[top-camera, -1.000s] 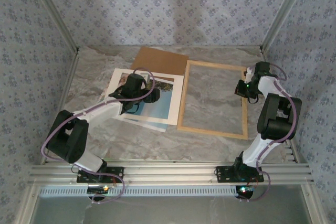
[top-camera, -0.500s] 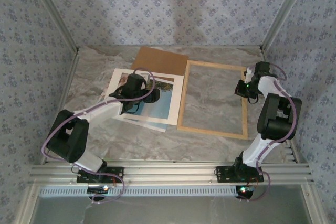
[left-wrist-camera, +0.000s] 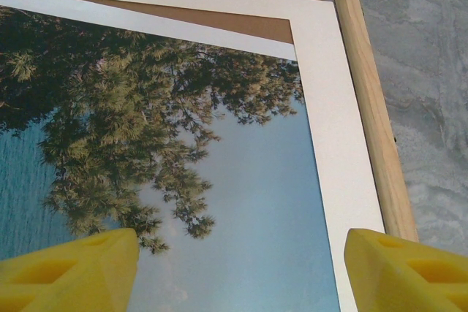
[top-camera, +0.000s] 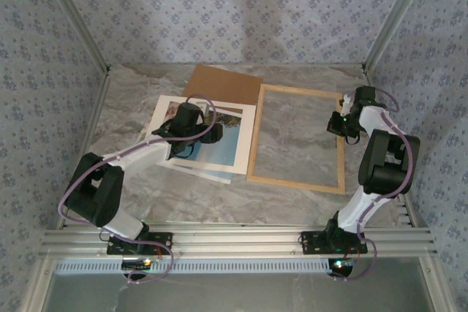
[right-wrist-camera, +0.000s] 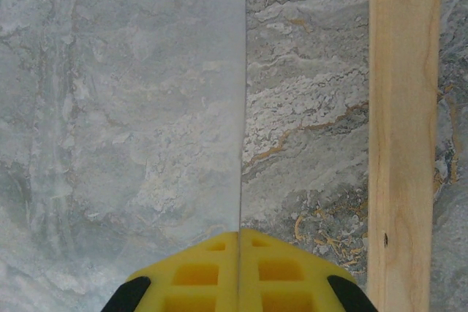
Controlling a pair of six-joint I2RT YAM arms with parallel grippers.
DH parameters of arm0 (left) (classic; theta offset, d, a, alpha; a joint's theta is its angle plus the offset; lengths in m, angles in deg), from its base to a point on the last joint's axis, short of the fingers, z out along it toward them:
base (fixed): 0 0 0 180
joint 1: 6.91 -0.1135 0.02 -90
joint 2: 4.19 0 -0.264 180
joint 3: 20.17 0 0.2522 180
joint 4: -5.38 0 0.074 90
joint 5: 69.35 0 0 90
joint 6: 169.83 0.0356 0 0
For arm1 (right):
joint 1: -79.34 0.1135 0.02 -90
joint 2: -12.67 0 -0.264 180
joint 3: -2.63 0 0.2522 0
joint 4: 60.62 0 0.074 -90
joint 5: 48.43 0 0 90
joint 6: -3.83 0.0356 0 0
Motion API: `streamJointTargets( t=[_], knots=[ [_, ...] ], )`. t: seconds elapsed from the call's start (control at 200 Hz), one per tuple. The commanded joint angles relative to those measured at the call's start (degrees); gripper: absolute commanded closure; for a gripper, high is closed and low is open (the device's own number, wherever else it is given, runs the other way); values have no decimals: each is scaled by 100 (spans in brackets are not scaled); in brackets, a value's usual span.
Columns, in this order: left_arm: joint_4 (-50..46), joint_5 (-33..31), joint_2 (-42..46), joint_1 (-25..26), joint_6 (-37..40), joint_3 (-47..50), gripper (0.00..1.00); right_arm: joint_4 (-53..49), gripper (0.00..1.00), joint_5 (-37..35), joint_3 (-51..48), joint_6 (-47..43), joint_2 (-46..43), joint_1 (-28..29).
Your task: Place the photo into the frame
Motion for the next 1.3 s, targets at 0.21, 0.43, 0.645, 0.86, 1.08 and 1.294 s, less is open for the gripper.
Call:
streamJointTargets(
  t=[0.21, 0.43, 0.645, 0.86, 1.08, 1.294],
  knots=[
    [135, 73, -21, 33, 2, -134, 25, -90, 100, -97, 80, -98, 44, 42],
    [135, 75, -7, 34, 2, -136, 25, -236, 100, -101, 62, -95, 31, 60],
    [135, 75, -6, 33, -1, -140, 25, -276, 100, -107, 45, -78, 13, 60],
    [143, 85, -6, 35, 2, -119, 25, -241, 100, -124, 48, -74, 26, 68],
    [152, 79, 3, 45, 11, -121, 25, -162, 100, 30, 84, -17, 113, 112],
    [143, 75, 2, 47, 11, -116, 25, -144, 81, 114, 79, 85, 157, 68]
  ],
)
